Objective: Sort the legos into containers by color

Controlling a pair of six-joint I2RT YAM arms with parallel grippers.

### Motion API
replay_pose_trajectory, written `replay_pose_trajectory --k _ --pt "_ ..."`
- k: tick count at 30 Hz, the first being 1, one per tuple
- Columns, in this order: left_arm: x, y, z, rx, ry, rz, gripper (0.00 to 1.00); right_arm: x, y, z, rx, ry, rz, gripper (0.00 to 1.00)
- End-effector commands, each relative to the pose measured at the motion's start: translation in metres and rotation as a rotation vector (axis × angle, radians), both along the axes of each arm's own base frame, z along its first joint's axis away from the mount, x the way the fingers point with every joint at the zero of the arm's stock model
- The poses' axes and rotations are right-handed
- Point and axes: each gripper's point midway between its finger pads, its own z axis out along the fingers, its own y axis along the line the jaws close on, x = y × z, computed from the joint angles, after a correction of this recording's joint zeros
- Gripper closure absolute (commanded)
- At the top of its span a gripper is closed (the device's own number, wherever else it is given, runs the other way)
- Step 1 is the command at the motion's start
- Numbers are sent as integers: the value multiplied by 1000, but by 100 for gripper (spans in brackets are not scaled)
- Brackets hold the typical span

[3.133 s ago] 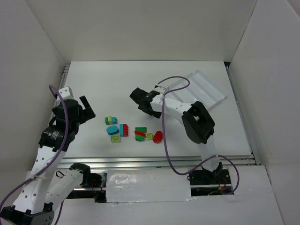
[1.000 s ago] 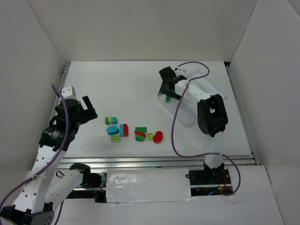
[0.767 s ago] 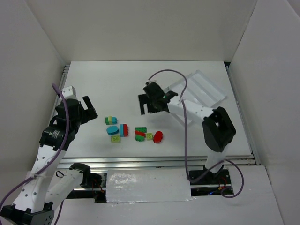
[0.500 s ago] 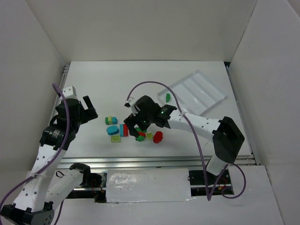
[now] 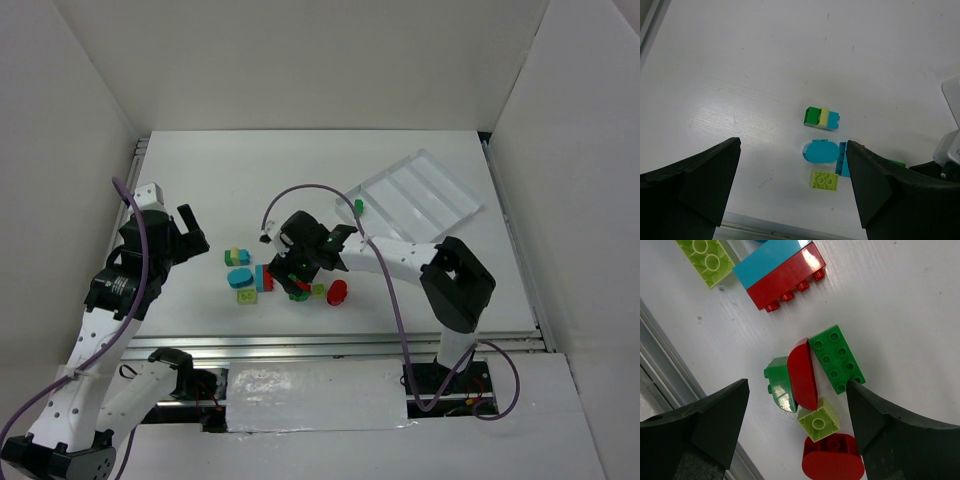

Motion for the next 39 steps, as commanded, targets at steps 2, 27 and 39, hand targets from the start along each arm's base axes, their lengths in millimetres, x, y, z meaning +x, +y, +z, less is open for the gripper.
replay_pose_trajectory --k 2,27,39 --pt "5 -1 11 1 -47 -14 0 4 9 4 -4 -24 36 15" --pt "5 -2 13 0 -50 -20 1 -11 8 -40 -138 -16 21 37" --pt "5 -2 11 -1 -46 -18 0 -15 18 -8 -54 -64 23 72"
